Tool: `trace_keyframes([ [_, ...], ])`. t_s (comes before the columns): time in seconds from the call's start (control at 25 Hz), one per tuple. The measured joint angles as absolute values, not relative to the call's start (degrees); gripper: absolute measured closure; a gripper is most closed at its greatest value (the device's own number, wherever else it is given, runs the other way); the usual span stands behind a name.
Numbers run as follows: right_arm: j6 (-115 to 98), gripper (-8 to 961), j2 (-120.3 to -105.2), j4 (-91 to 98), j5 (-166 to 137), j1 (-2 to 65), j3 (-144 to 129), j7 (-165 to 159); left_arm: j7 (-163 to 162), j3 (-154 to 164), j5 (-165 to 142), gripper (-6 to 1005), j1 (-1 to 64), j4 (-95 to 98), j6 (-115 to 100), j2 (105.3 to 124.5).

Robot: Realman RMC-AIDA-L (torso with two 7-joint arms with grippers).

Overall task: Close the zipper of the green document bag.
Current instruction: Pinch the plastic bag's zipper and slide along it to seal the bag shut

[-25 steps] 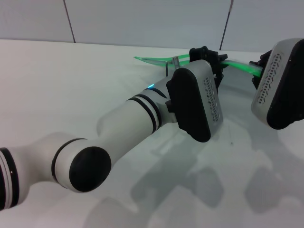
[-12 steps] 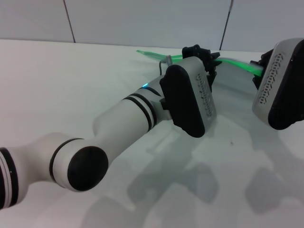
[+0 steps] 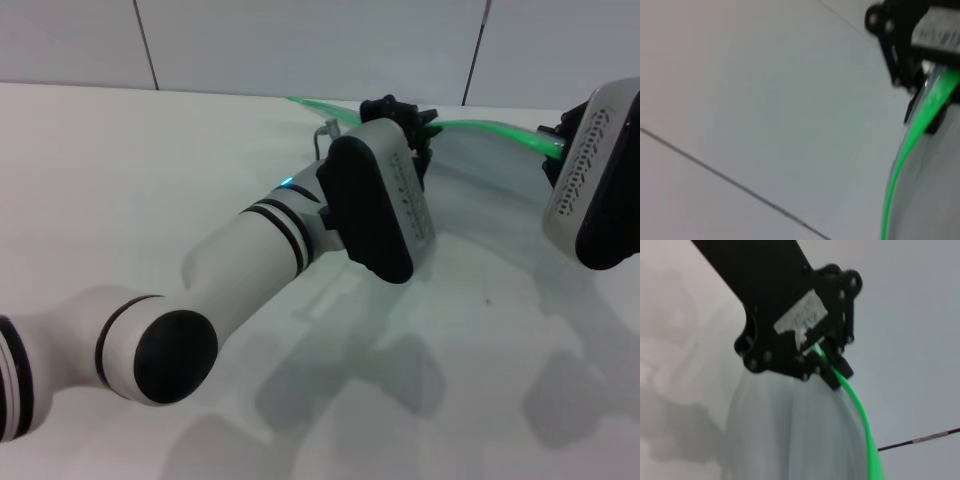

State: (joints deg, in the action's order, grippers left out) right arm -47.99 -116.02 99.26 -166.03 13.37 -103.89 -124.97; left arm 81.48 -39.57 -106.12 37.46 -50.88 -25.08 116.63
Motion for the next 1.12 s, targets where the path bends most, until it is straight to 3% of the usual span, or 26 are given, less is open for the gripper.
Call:
trace_keyframes([
  [1.12,-47.99,840,-116.14,101.59,-166.11,9.72,-100.61,-123.95,76.84,-40.47,-102.04,930,34.41,-42.67,-30.61,116.44],
])
